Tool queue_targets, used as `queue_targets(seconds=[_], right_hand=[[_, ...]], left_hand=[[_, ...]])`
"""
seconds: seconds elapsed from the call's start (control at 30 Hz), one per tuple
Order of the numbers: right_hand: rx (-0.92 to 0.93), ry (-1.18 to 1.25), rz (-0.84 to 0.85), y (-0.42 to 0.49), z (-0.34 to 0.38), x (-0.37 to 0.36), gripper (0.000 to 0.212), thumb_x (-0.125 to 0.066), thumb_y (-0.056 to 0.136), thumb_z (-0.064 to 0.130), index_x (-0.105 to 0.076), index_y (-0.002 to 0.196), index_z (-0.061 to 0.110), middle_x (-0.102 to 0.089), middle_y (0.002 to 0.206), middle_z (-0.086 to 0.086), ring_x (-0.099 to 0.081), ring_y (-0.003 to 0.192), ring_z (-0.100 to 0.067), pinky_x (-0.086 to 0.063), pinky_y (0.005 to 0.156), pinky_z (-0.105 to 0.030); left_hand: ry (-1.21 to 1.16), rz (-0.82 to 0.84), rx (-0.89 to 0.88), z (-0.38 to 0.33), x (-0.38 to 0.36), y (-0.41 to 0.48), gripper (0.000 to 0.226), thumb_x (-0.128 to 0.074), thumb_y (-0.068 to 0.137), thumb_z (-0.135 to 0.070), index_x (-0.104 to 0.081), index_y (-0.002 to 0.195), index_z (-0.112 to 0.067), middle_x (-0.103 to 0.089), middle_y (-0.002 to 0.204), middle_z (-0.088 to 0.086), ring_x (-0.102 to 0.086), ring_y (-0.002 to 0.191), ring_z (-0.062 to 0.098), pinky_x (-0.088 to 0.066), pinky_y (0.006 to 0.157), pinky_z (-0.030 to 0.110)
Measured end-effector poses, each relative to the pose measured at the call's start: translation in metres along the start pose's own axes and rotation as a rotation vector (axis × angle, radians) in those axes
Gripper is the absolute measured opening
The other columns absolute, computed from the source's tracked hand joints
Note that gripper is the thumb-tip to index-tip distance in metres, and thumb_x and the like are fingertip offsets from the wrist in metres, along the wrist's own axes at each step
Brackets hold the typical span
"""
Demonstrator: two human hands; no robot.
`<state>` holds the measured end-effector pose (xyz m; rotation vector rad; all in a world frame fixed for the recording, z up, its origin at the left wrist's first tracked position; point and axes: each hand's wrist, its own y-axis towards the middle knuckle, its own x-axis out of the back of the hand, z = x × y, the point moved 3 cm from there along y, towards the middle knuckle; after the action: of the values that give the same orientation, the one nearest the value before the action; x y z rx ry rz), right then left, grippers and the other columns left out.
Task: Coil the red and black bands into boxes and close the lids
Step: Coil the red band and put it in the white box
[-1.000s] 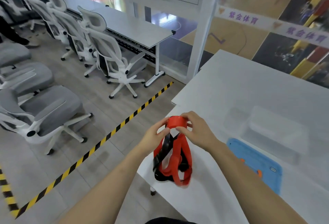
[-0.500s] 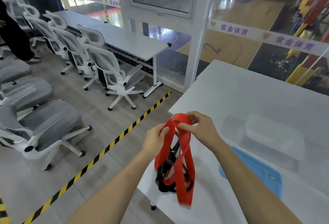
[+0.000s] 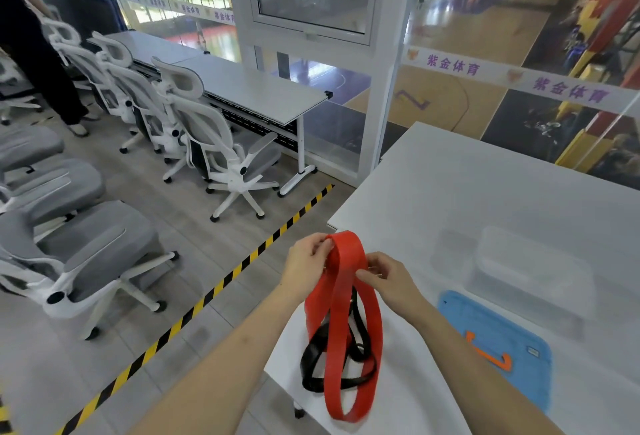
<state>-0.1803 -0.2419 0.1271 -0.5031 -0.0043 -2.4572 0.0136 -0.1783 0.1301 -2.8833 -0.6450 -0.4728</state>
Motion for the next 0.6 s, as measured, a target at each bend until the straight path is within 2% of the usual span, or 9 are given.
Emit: queue_targets(seconds=[0.1,0.17,0.2,0.27,0.33,0.4,0.47,0.53,0.6], right_hand=[[0.034,0.033,-0.049,0.003,0.007,0.0,0.012,-0.068,0.099,0.022,-0.076,0.105,0.029,-0.077,0.109,0.014,-0.071,0.106,-0.005,-0.05,0.101,-0.027],[0.01,0.113,-0.046,0.002,0.012,0.0,0.014,-0.066,0.101,0.02,-0.075,0.11,0.026,-0.078,0.111,0.01,-0.072,0.106,-0.006,-0.052,0.096,-0.025],[-0.006,0.142,-0.053,0.001,0.013,0.0,0.013,-0.065,0.102,0.02,-0.074,0.111,0.024,-0.079,0.109,0.007,-0.074,0.102,-0.007,-0.054,0.092,-0.026],[-0.017,0.187,-0.062,-0.003,0.014,-0.002,0.016,-0.06,0.106,0.02,-0.07,0.116,0.025,-0.079,0.109,0.007,-0.074,0.102,-0.006,-0.056,0.091,-0.025],[-0.013,0.227,-0.051,-0.009,0.013,-0.006,0.021,-0.052,0.109,0.024,-0.066,0.124,0.028,-0.077,0.116,0.01,-0.071,0.109,-0.002,-0.054,0.097,-0.024],[0.002,0.273,-0.046,-0.015,0.013,-0.01,0.028,-0.047,0.111,0.033,-0.064,0.132,0.029,-0.073,0.128,0.01,-0.067,0.12,-0.003,-0.053,0.103,-0.027],[0.036,0.274,-0.035,-0.021,0.016,-0.012,0.034,-0.051,0.108,0.041,-0.061,0.138,0.029,-0.071,0.132,0.011,-0.066,0.123,-0.002,-0.055,0.099,-0.022],[0.046,0.227,-0.029,-0.021,0.019,-0.014,0.036,-0.062,0.103,0.032,-0.06,0.138,0.027,-0.073,0.127,0.009,-0.069,0.115,-0.002,-0.056,0.089,-0.018],[0.037,0.183,-0.03,-0.017,0.02,-0.016,0.037,-0.067,0.102,0.018,-0.06,0.138,0.025,-0.075,0.124,0.007,-0.072,0.111,-0.004,-0.057,0.087,-0.018]], left_hand=[[-0.117,0.001,0.024,-0.007,-0.002,-0.005,0.015,-0.056,0.107,-0.031,-0.07,0.108,-0.025,-0.079,0.094,0.004,-0.077,0.087,0.026,-0.066,0.081,0.046],[-0.203,-0.014,0.024,-0.013,0.0,-0.007,0.017,-0.058,0.107,-0.028,-0.071,0.108,-0.018,-0.079,0.093,0.005,-0.078,0.086,0.021,-0.066,0.078,0.036],[-0.221,-0.02,0.021,-0.015,0.001,-0.008,0.018,-0.059,0.106,-0.029,-0.072,0.106,-0.017,-0.08,0.092,0.004,-0.078,0.085,0.018,-0.065,0.079,0.034],[-0.205,-0.023,0.018,-0.016,0.002,-0.006,0.017,-0.062,0.105,-0.03,-0.074,0.098,-0.02,-0.078,0.089,0.003,-0.075,0.084,0.018,-0.066,0.083,0.043],[-0.148,-0.022,0.015,-0.018,0.002,-0.004,0.018,-0.064,0.103,-0.03,-0.076,0.091,-0.024,-0.076,0.087,0.006,-0.073,0.083,0.027,-0.063,0.083,0.053],[-0.089,-0.022,0.015,-0.019,0.001,-0.002,0.018,-0.064,0.102,-0.028,-0.078,0.091,-0.026,-0.076,0.087,0.003,-0.074,0.088,0.032,-0.064,0.081,0.053],[-0.067,-0.002,0.009,-0.022,0.002,0.001,0.016,-0.066,0.101,-0.028,-0.079,0.093,-0.025,-0.078,0.087,-0.001,-0.075,0.089,0.031,-0.065,0.079,0.048],[-0.061,0.034,0.004,-0.025,0.003,0.003,0.014,-0.068,0.1,-0.027,-0.08,0.095,-0.023,-0.079,0.088,0.0,-0.075,0.09,0.031,-0.065,0.078,0.045],[-0.044,0.085,-0.016,-0.029,0.002,0.006,0.015,-0.067,0.1,-0.026,-0.08,0.101,-0.019,-0.078,0.092,0.002,-0.075,0.09,0.028,-0.066,0.077,0.04]])
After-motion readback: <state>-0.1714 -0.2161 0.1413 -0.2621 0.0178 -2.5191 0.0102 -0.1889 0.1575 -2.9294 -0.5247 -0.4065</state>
